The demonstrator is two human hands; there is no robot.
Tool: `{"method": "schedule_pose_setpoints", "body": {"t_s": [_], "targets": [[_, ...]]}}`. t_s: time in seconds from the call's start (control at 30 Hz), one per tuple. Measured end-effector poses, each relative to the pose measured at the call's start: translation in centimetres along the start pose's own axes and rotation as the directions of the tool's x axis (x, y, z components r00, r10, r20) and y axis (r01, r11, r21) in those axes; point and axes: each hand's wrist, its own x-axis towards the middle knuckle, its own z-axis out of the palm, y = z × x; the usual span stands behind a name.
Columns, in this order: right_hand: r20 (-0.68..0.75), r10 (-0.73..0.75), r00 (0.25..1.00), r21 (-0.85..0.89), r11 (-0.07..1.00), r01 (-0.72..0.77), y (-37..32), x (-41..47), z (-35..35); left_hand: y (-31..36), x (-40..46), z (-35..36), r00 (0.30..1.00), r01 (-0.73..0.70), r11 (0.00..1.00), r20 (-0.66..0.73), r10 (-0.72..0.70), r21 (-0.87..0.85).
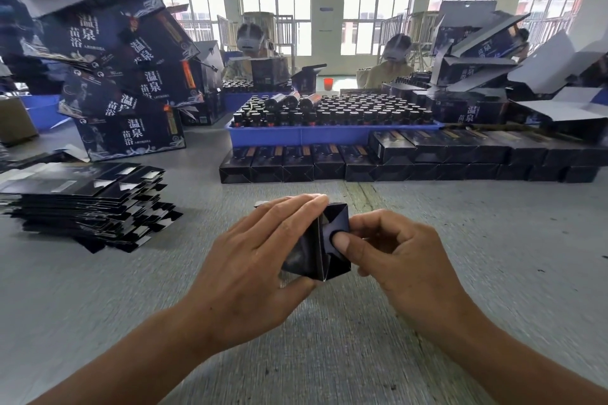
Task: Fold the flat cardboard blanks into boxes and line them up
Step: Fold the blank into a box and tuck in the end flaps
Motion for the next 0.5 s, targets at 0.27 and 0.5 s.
{"method": "schedule_pose_setpoints", "body": {"t_s": [0.27, 0.5], "targets": [[-0.064, -0.040, 0.997, -0.119, 0.992, 0.033, -0.08, -0.20, 0.34, 0.11, 0.08, 0.24, 0.999, -0.034, 0.999, 0.014, 0.033, 0.021], [0.032, 0.044, 0.999, 0.086, 0.995, -0.046, -0.04, 0.30, -0.30, 0.03, 0.04, 0.11, 1.000, 0.030, 0.999, 0.006, -0.030, -0.013]]}}
